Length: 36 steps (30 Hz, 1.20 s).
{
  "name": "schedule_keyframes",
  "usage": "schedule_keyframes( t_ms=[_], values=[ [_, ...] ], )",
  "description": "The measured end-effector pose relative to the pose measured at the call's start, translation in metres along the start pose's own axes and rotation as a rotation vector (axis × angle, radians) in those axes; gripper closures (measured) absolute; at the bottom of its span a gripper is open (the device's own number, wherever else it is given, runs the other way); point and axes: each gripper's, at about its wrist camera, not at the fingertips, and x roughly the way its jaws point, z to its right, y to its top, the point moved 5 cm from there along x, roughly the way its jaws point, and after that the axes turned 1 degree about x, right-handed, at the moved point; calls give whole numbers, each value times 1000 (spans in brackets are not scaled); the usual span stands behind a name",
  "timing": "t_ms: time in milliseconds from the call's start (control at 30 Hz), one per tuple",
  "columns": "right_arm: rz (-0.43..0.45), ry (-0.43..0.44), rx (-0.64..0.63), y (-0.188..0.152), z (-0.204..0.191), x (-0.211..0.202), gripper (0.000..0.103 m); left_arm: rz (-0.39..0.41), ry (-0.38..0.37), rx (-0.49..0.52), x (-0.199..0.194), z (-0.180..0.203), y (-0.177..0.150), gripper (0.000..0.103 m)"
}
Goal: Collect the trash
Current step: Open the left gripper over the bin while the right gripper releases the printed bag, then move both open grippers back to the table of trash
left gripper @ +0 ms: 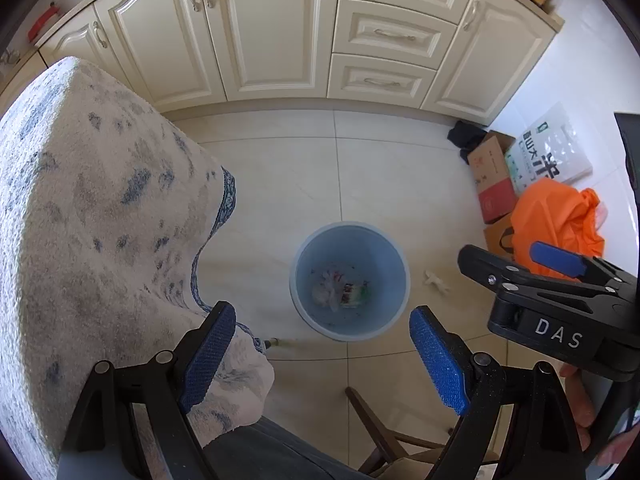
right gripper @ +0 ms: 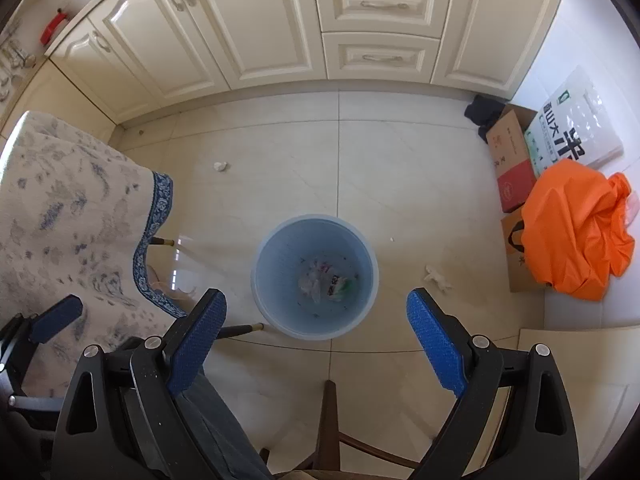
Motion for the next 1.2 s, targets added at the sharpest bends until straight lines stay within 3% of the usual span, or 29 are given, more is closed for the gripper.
schedule_keyframes(
  t_ms=[167,567,900,1200],
  values=[
    [7,-44,-6,-5,8,0,9,-2,2,-5,-2,2,-1,17],
    [20,-61,17,-21,22,-10,9,17,12,-4,-16,7,-7,17],
    [98,-45,25,-32,22,-46,9,101,24,5,-59,17,-28,17],
    [195,-3,-3,-44,4,-89,6,211,51,-14,-115,15,-68,17]
  ],
)
